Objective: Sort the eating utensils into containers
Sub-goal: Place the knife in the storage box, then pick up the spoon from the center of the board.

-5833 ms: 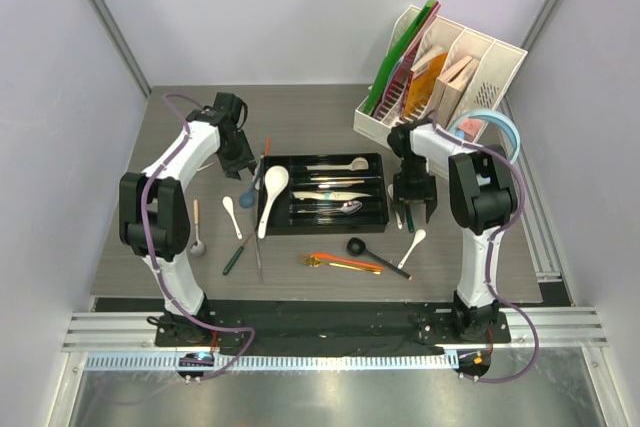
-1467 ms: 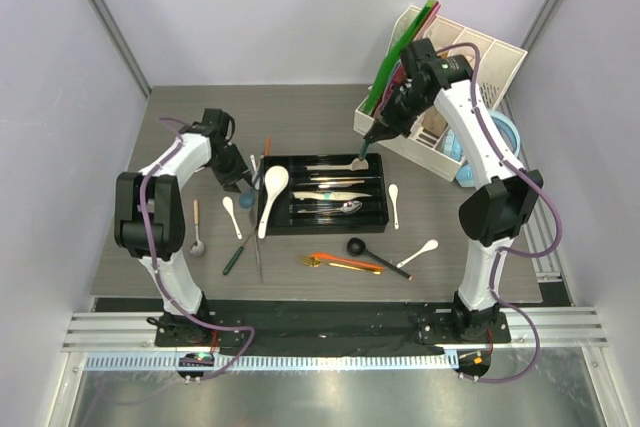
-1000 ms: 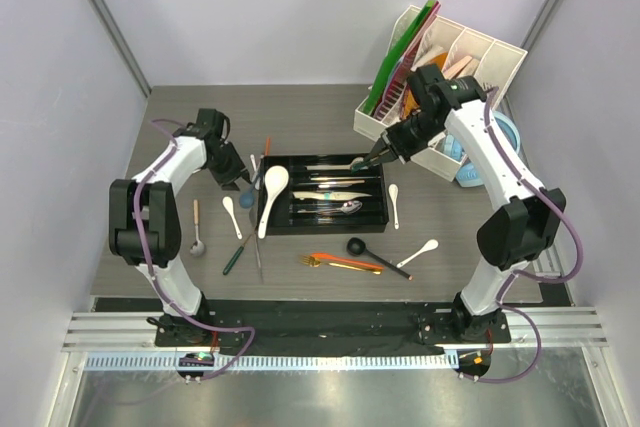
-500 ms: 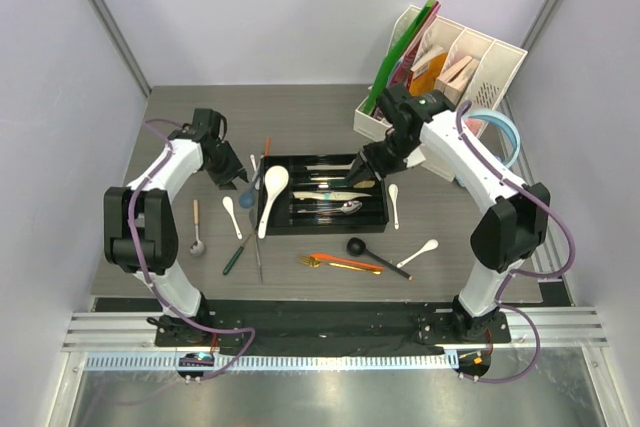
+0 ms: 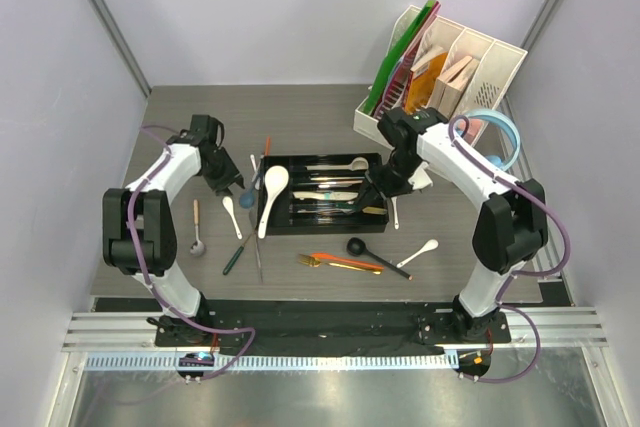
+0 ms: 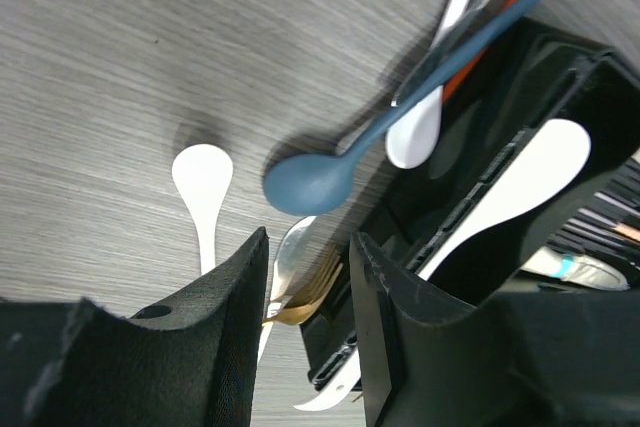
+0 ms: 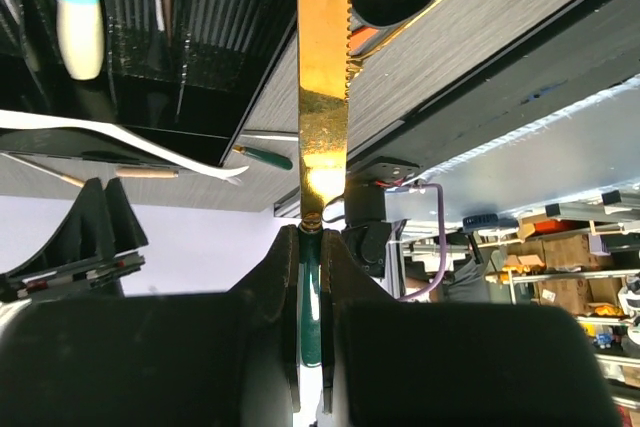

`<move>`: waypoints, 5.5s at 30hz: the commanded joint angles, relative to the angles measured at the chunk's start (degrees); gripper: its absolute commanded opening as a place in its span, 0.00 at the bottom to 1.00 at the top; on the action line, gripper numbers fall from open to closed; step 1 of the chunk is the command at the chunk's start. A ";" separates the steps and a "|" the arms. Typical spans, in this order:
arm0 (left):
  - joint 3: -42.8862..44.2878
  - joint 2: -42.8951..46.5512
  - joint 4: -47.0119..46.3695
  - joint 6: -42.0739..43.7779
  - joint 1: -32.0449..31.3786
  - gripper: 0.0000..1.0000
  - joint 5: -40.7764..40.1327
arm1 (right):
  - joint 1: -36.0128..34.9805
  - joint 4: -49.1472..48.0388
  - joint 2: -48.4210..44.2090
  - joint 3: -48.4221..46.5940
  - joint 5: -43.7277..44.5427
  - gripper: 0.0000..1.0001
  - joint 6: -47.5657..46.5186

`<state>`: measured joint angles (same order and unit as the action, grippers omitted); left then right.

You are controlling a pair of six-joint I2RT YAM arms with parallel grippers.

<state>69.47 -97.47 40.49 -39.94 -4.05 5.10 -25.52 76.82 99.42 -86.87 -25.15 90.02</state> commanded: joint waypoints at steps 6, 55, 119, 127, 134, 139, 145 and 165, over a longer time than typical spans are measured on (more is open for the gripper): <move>-0.57 1.06 -1.64 1.27 1.24 0.39 -0.53 | -1.55 9.23 4.82 -6.38 -0.08 0.01 -0.37; -2.15 2.11 -0.41 2.33 3.26 0.38 -1.76 | -3.66 2.20 20.99 -11.74 -1.48 0.22 -6.25; 5.59 0.97 9.61 1.54 1.95 0.39 -7.21 | -20.53 -19.87 -3.45 19.45 38.25 0.71 -74.02; 5.59 0.62 9.78 1.45 1.07 0.39 -7.13 | -23.52 -17.76 -5.19 19.02 36.57 0.71 -74.81; 6.03 -0.35 9.78 1.01 0.28 0.39 -7.39 | -23.61 -18.10 -3.62 18.49 35.43 0.71 -77.09; 6.73 -0.70 10.75 1.27 -0.16 0.39 -7.74 | -23.61 -20.04 -0.46 17.53 34.64 0.71 -78.59; 8.83 -1.67 12.24 2.15 -0.78 0.39 -8.18 | -23.52 -20.22 1.57 16.38 33.23 0.71 -79.38; 12.62 -4.04 14.27 3.03 -2.71 0.39 -8.18 | -20.36 -22.94 5.79 17.17 29.63 0.01 -78.94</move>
<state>79.92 -100.77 54.15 -37.78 -6.42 -2.46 -46.59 55.35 106.00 -69.21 4.12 10.83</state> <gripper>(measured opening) 0.388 0.066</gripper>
